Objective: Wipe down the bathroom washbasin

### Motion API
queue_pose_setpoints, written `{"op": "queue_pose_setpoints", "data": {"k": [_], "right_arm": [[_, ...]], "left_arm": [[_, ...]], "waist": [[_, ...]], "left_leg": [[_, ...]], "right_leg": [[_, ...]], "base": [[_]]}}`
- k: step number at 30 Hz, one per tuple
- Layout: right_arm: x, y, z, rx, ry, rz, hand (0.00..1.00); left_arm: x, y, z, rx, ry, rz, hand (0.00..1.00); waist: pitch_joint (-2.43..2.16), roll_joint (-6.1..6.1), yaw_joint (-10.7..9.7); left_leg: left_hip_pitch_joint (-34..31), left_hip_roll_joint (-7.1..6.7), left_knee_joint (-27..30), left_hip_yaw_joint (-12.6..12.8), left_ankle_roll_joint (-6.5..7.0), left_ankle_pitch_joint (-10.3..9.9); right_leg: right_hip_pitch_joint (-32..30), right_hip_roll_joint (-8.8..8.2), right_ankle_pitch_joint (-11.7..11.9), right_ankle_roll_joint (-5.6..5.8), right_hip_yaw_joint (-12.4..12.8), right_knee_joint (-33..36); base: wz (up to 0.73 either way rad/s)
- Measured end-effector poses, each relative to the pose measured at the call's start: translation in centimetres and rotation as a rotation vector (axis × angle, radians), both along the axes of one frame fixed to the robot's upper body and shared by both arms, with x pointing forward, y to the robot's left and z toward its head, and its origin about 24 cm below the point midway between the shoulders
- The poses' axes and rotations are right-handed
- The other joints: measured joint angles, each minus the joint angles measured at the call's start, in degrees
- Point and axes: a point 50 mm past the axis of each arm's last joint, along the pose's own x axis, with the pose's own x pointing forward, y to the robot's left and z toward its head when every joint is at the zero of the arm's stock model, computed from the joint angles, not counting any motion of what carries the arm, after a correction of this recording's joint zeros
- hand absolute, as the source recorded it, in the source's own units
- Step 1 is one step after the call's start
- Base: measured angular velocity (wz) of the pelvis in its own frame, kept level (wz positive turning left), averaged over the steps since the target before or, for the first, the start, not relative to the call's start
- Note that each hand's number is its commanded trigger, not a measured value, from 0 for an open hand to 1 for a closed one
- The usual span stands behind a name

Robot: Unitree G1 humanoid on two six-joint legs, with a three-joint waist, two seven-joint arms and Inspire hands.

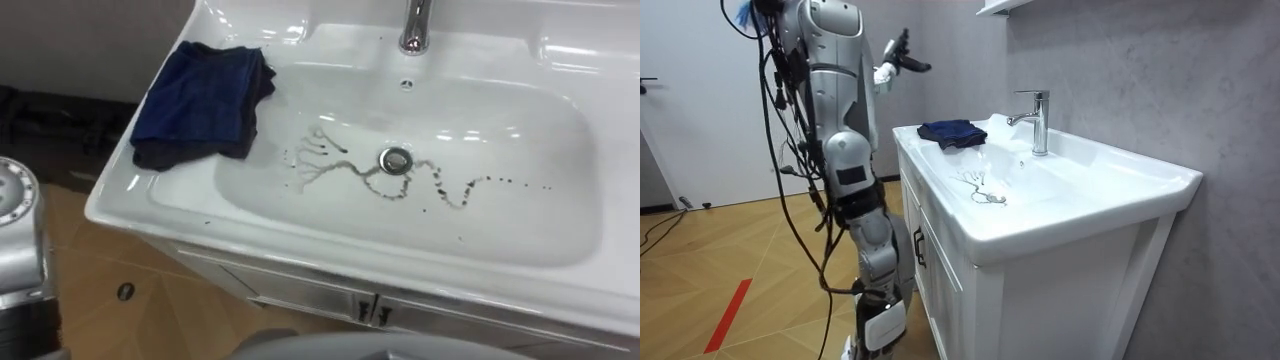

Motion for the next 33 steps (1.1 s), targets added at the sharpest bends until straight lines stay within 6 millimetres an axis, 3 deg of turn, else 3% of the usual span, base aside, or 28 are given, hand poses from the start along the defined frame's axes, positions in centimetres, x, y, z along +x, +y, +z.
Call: {"op": "queue_pose_setpoints", "data": {"k": [14, 22, 28, 33], "right_arm": [[0.8, 0.9, -0.4, 0.026, 0.029, -0.014, 0.00], [1.1, 0.9, -0.4, 0.023, 0.034, -0.013, 0.00], [1.0, 0.9, -0.4, 0.021, 0.044, 0.003, 0.00], [1.0, 0.9, -0.4, 0.022, 0.043, 0.003, 0.00]], "left_arm": [[1.8, -4.8, -5.1, -0.010, 0.328, -0.290, 0.00], [2.0, -5.5, -5.5, 0.035, 0.375, -0.323, 0.00], [2.1, -6.0, -5.6, 0.085, 0.403, -0.339, 0.00], [2.2, -6.9, -5.9, 0.155, 0.431, -0.359, 0.00]], "waist": [[-0.08, 0.24, -2.8], [0.07, -0.23, -3.2], [-0.36, -0.40, -3.2], [-0.29, -0.54, -3.1]], "left_leg": [[-0.5, 1.21, 0.5, 1.0, -0.61, 0.0], [0.0, 1.10, -0.3, 1.2, -0.72, 0.1], [0.1, 1.13, -0.4, 1.7, -0.81, 0.3], [0.2, 1.14, -0.4, 1.9, -0.79, 0.3]], "right_leg": [[-0.8, 1.07, 0.5, -0.53, 1.7, -0.1], [-0.9, 1.00, 0.5, -0.53, 2.2, -0.1], [-1.1, 0.99, 0.5, -0.54, 2.1, 0.0], [-1.0, 0.94, 0.5, -0.54, 2.2, 0.0]], "base": [[-0.04], [-0.01], [-0.01], [0.00]]}}
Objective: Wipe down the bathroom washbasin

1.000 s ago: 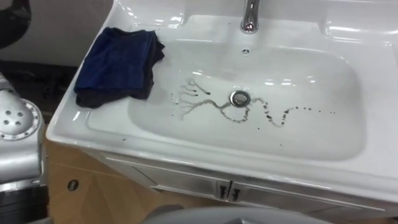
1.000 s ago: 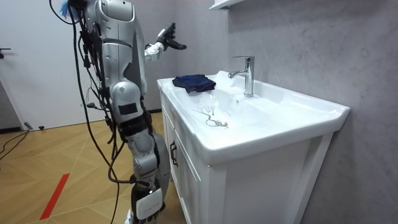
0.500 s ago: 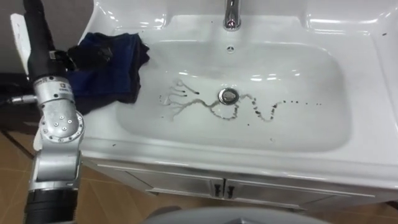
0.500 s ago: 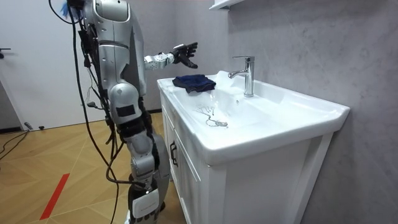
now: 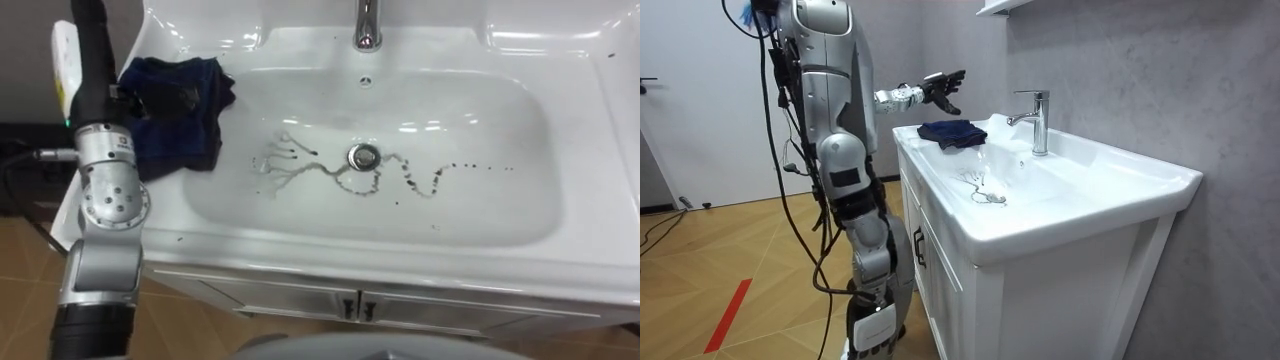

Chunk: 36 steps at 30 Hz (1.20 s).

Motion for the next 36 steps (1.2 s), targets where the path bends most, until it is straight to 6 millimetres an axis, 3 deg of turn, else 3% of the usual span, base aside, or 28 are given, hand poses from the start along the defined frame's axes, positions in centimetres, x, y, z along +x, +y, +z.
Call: {"op": "queue_pose_setpoints", "data": {"k": [4, 14, 26, 36], "right_arm": [[0.1, 0.1, 0.0, 0.008, 0.007, 0.019, 0.00], [0.6, 0.3, -0.1, 0.000, 0.029, 0.014, 0.00], [1.2, 0.3, -0.2, -0.010, 0.019, 0.043, 0.00], [1.7, 0.2, -0.2, -0.028, 0.004, 0.064, 0.00]], "left_arm": [[0.1, -0.6, -0.6, 0.016, 0.045, -0.030, 0.00], [-0.6, -0.4, -4.3, 0.095, 0.253, -0.008, 0.00], [-1.0, -0.3, -4.8, 0.172, 0.294, 0.015, 0.00], [-1.7, -0.1, -5.5, 0.178, 0.327, 0.033, 0.00]], "waist": [[0.06, -0.09, 0.0], [0.10, -0.32, 0.0], [-0.53, -0.43, 0.2], [-0.44, -0.12, 0.2]], "left_leg": [[0.4, 0.09, -0.2, 0.1, 0.00, 0.0], [-0.3, -0.01, 0.2, 0.2, 0.10, 0.0], [-0.5, -0.10, 0.4, 0.6, 0.20, 0.1], [-0.2, -0.12, 0.1, 0.9, 0.20, 0.1]], "right_leg": [[0.4, 0.03, 0.0, 0.00, 0.0, 0.0], [0.1, 0.02, 0.1, -0.14, 0.2, -0.4], [-0.1, -0.03, 0.1, -0.14, 0.9, -1.1], [-0.1, -0.07, 0.1, -0.14, 1.3, -1.1]], "base": [[-0.01], [0.00], [-0.01], [-0.01]]}}
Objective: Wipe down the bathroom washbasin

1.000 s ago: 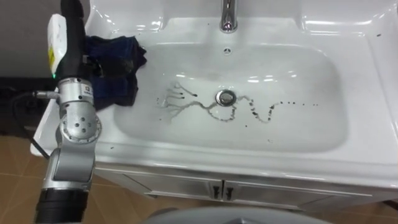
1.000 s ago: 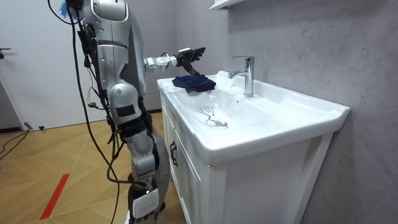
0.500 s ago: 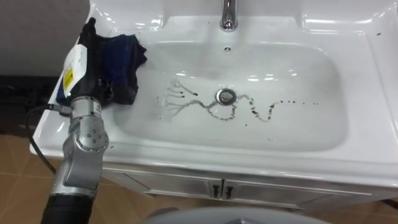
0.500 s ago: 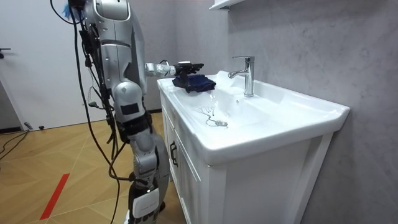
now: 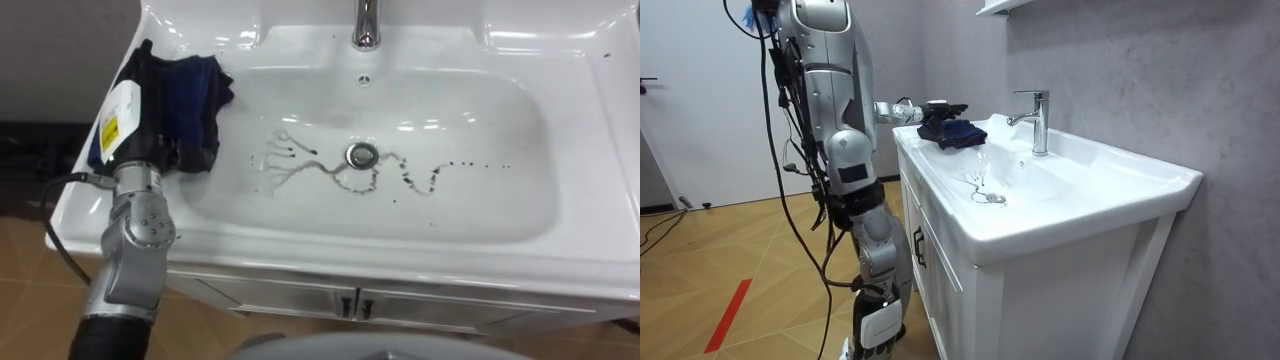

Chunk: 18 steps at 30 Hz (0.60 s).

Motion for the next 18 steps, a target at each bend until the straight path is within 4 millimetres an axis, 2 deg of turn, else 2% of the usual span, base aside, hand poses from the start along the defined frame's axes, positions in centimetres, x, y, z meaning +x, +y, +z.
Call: {"op": "queue_pose_setpoints", "data": {"k": [3, 9, 18], "right_arm": [[-0.2, 0.0, 0.0, 0.001, 0.005, -0.004, 0.00], [-0.4, 0.0, 0.0, -0.007, 0.027, -0.010, 0.00], [-0.3, -0.1, 0.0, -0.049, 0.028, -0.012, 0.00]], "left_arm": [[-0.2, 0.1, -0.2, 0.055, 0.020, 0.003, 0.00], [-0.7, 0.6, -1.4, 0.140, 0.095, 0.020, 0.00], [-0.8, 0.7, -1.7, 0.150, 0.115, 0.040, 0.00]], "waist": [[0.18, 0.03, -0.2], [0.16, 0.16, 0.0], [0.14, 0.15, 0.0]], "left_leg": [[0.1, -0.02, -0.1, 0.0, 0.00, 0.0], [0.1, -0.06, -0.1, -0.1, -0.01, 0.0], [0.3, -0.05, -0.1, 0.0, -0.01, 0.0]], "right_leg": [[0.1, -0.01, 0.0, 0.01, -0.2, -0.2], [0.1, 0.00, -0.1, 0.01, -0.3, -0.2], [0.1, 0.00, -0.1, 0.01, 0.1, -0.2]], "base": [[0.00], [0.00], [0.00]]}}
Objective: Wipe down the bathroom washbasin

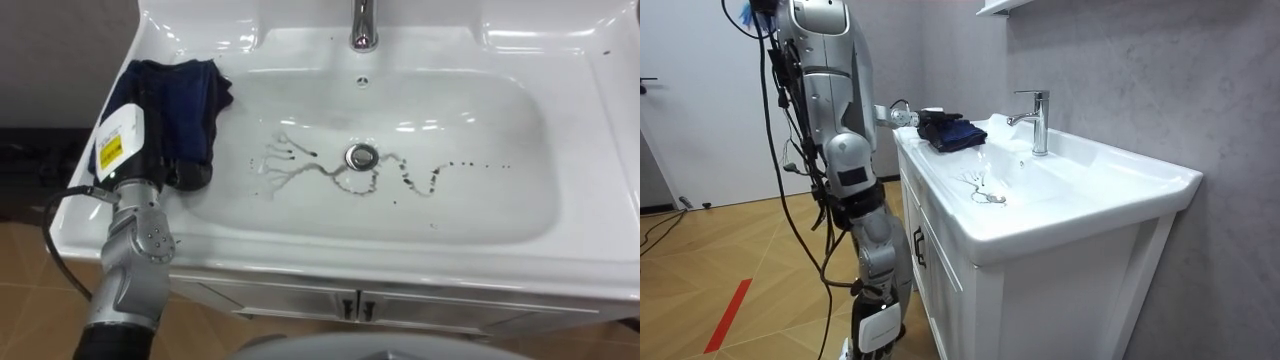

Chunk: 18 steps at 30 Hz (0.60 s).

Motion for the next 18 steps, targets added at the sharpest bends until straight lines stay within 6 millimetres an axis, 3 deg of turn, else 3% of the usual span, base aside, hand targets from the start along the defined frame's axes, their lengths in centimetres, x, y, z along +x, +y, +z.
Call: {"op": "queue_pose_setpoints", "data": {"k": [18], "right_arm": [[0.06, -0.16, 0.03, -0.049, -0.024, 0.004, 0.00]], "left_arm": [[-0.45, 0.17, -0.81, 0.018, -0.008, 0.043, 0.00]], "waist": [[-0.29, 0.26, 0.2]], "left_leg": [[1.3, 0.10, -0.9, 0.7, -0.08, 0.0]], "right_leg": [[0.4, -0.03, 0.0, -0.01, 0.8, 0.2]], "base": [[-0.02]]}}
